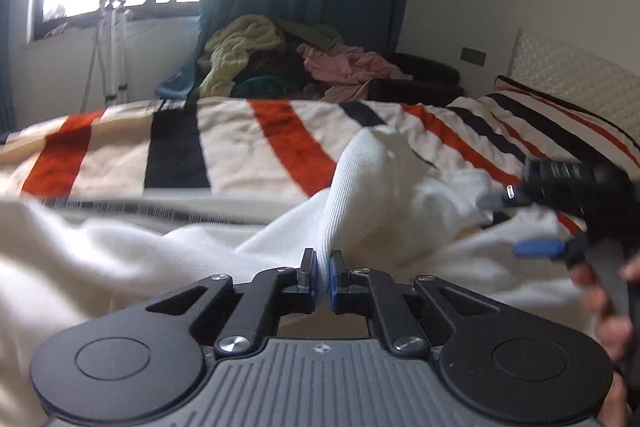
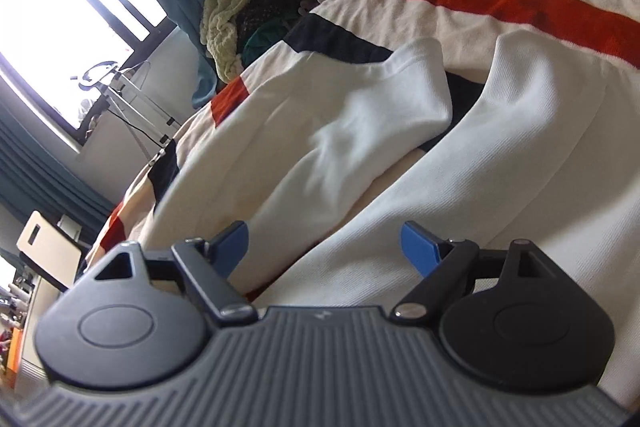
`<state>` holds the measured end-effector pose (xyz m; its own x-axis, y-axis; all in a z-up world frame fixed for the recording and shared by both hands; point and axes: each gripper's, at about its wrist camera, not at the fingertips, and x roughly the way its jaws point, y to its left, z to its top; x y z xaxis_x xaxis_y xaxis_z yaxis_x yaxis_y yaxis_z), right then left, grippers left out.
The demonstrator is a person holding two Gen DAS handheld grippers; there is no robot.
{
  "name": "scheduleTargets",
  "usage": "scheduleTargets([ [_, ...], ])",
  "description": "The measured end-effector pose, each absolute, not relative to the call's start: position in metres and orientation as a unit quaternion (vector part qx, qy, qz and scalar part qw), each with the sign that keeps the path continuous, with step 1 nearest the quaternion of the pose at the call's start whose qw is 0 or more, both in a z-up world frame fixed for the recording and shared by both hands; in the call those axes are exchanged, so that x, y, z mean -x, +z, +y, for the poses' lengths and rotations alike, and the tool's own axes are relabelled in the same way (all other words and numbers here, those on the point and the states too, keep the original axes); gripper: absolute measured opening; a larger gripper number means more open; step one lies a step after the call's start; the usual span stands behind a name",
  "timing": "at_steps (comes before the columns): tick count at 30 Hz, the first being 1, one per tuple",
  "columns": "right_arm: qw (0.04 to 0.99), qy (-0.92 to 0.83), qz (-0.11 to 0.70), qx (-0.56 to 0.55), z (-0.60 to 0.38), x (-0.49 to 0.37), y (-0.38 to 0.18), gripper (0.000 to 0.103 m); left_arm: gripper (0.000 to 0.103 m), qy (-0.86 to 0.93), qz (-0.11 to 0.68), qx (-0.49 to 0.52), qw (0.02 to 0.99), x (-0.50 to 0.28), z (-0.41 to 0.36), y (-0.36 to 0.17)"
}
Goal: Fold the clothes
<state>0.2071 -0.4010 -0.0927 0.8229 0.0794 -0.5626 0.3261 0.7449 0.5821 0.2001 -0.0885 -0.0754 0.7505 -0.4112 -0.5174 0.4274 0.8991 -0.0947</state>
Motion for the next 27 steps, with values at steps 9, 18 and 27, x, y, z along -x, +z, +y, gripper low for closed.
scheduleTargets([
  [9,0.906,-0.029,0.271,-0.324,-0.385,-0.214,-0.082,0.085,0.025,-0.196,0.255,-0.016,0.947,-0.170,-0.077,-0.085],
  [18,0.916,-0.044,0.288,-0.275,-0.365,-0.222,-0.088,0.085,0.087,-0.102,0.282,0.002,0.954,-0.158,-0.076,-0.107],
  [27,0.913,-0.043,0.296,-0.277,-0.363,-0.225,-0.092,0.085,0.103,-0.002,0.286,-0.031,0.958,-0.153,-0.080,-0.110],
])
